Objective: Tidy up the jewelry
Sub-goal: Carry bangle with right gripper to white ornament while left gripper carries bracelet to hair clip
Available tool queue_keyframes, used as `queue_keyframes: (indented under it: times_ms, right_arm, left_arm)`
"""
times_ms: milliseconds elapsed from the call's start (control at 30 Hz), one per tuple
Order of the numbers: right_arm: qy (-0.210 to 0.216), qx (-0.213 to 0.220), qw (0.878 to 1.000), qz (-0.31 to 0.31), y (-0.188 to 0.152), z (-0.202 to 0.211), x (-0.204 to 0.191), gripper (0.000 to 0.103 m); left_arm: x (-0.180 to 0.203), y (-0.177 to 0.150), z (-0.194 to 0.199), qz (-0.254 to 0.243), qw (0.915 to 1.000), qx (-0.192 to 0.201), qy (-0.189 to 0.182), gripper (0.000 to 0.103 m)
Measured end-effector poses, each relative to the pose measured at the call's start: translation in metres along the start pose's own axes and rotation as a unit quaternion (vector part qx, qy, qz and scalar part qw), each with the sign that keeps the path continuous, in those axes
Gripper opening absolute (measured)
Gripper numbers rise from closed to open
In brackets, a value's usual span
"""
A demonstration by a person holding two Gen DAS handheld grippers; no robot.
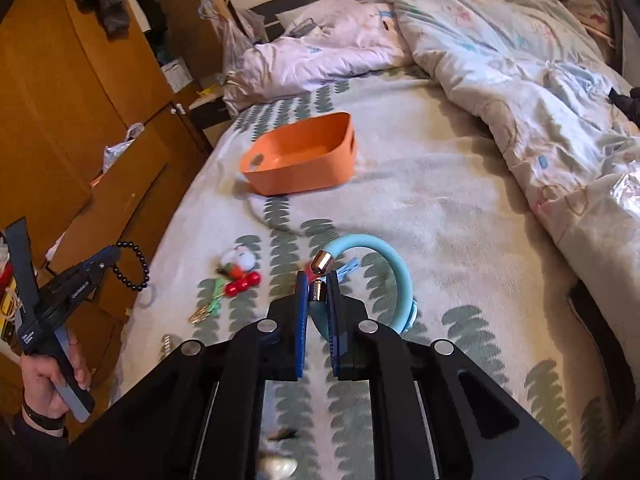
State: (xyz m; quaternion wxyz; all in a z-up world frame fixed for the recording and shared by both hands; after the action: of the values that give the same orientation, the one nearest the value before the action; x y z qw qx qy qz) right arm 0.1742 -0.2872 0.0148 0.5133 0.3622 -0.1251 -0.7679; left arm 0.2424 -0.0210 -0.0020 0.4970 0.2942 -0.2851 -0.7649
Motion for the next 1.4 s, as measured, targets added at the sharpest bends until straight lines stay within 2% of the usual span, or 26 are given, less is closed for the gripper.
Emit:
queue_keyframes:
  times_ms: [267,433,633,867,1133,1400]
  right_arm:
    - [0.009,-0.003,1.000,0.014,-0.037,0.039,-0.019,0.010]
    - [0.024,-0.012,0.999,0.021,-0.076,0.057,-0.029,0.010]
    - [0.030,-0.031,0.999,0.031,-0.121,0.064,-0.040,0.010]
    - [0.031,-0.046,0.998,0.035,-0.156,0.071,-0.043,0.010]
    - [0.003,-0.078,0.997,0.025,-0.183,0.052,-0.027,0.010]
    - [-0.022,-0.096,0.995,0.033,-0.197,0.034,-0.023,0.010]
  left_arm:
    - [0.014,-0.020,0.040,0.004,1.0000,0.003,-0.008,0.010]
    - [0.024,-0.030,0.066,-0.001,0.9999,0.012,-0.011,0.010]
    - [0.042,-0.043,0.088,-0.011,0.9996,0.017,-0.021,0.010]
    - [0.056,-0.067,0.098,-0.022,0.9995,0.007,-0.022,0.010]
    - [0.070,-0.097,0.091,-0.026,0.9994,-0.019,-0.015,0.010]
    - [0.080,-0.117,0.095,-0.021,0.9993,-0.028,-0.015,0.010]
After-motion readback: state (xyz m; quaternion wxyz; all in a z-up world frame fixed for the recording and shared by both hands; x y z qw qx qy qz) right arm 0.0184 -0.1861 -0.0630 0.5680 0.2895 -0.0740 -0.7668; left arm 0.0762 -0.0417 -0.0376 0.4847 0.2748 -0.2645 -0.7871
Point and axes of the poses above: each gripper's, at about its wrist camera, not at the fingertips, and z roughly against the way its jaws point, x to its right, y to its top, the point moved 7 cm from there along -z, roughly the way its jaws point, and after that the axes turned 14 degrees about -z, right-handed, at the moved point
